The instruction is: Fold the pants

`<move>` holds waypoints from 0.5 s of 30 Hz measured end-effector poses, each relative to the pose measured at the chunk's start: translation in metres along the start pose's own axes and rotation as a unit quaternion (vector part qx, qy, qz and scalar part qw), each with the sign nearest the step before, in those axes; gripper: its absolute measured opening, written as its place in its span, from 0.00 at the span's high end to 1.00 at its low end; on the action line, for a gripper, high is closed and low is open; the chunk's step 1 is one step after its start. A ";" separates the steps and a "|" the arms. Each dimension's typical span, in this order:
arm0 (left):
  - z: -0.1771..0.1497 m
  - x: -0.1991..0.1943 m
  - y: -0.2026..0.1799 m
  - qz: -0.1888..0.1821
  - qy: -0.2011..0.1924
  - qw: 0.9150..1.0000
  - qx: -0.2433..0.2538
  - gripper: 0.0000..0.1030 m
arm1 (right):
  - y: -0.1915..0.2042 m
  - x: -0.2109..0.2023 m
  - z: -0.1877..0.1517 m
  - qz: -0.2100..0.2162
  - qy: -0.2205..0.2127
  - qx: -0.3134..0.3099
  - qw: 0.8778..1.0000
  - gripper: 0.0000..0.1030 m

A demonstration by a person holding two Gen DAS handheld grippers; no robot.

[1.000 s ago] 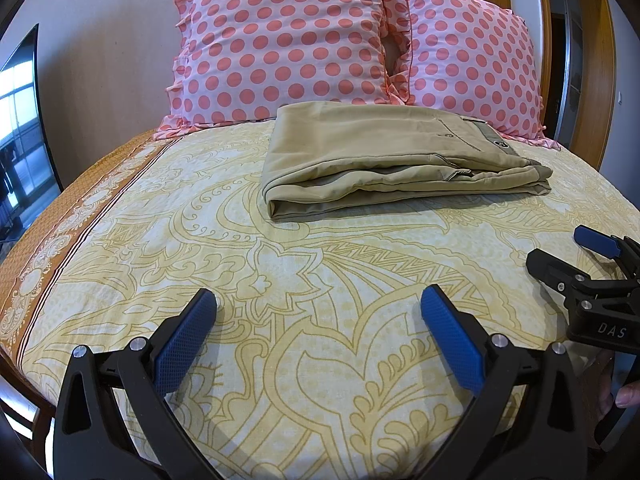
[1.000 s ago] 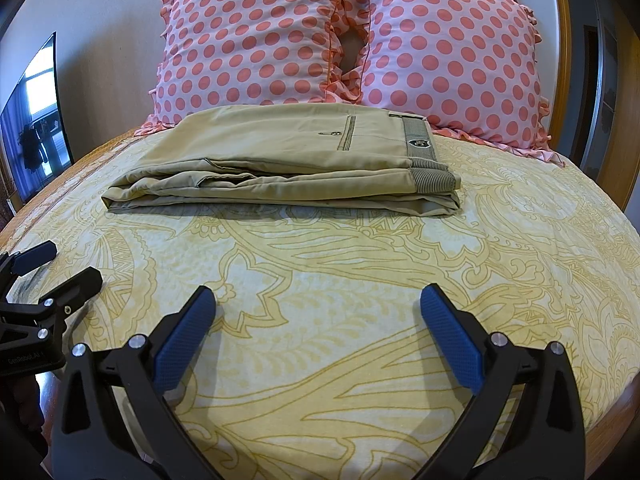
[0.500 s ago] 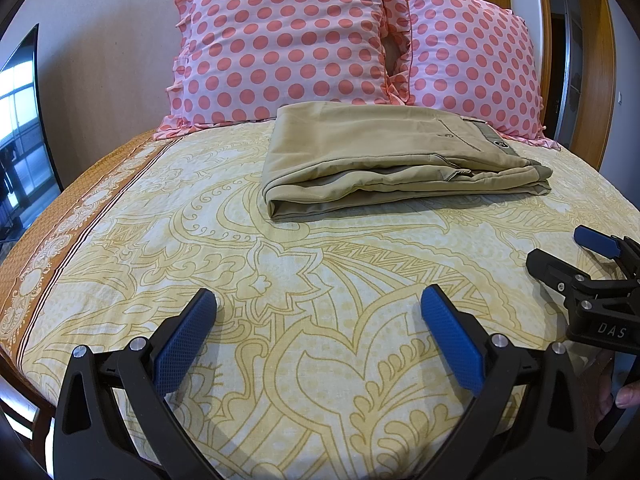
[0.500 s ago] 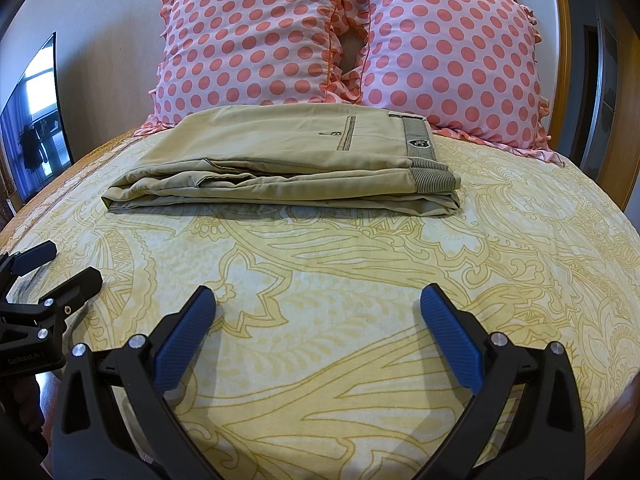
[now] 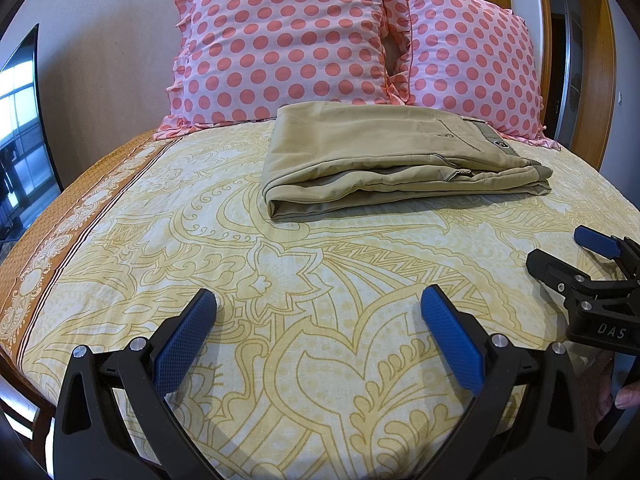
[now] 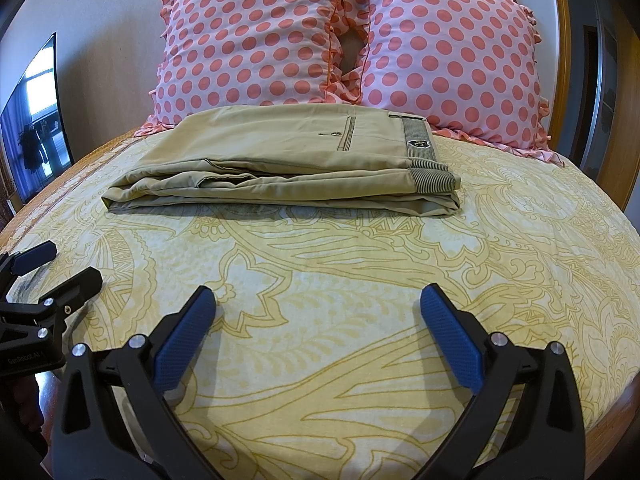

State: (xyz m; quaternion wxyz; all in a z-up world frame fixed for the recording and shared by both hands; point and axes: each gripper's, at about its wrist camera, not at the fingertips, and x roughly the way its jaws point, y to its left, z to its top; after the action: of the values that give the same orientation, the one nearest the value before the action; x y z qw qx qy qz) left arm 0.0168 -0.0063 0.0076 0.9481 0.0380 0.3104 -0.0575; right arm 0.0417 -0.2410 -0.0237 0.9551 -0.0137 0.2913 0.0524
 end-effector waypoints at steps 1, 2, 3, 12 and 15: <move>0.000 0.000 0.000 0.000 0.001 1.000 0.000 0.01 | 0.000 0.000 0.000 0.000 0.000 0.000 1.000 0.02; 0.000 0.000 0.000 0.000 0.002 1.000 0.000 0.01 | 0.000 0.000 0.000 0.000 0.000 0.000 1.000 0.02; 0.001 0.000 0.000 0.001 0.003 1.000 0.000 0.01 | 0.000 0.000 0.000 0.000 0.000 0.000 1.000 0.02; 0.002 0.001 0.003 0.001 -0.002 1.000 -0.004 0.01 | 0.000 0.000 0.000 0.000 -0.001 0.000 1.000 0.02; 0.003 0.001 0.004 0.001 -0.001 1.000 -0.004 0.01 | 0.000 0.000 0.000 0.000 -0.001 0.000 1.000 0.02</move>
State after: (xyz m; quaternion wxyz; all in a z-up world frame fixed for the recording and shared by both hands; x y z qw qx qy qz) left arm 0.0199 -0.0030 0.0095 0.9484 0.0348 0.3100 -0.0557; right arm 0.0414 -0.2408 -0.0238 0.9553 -0.0137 0.2906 0.0526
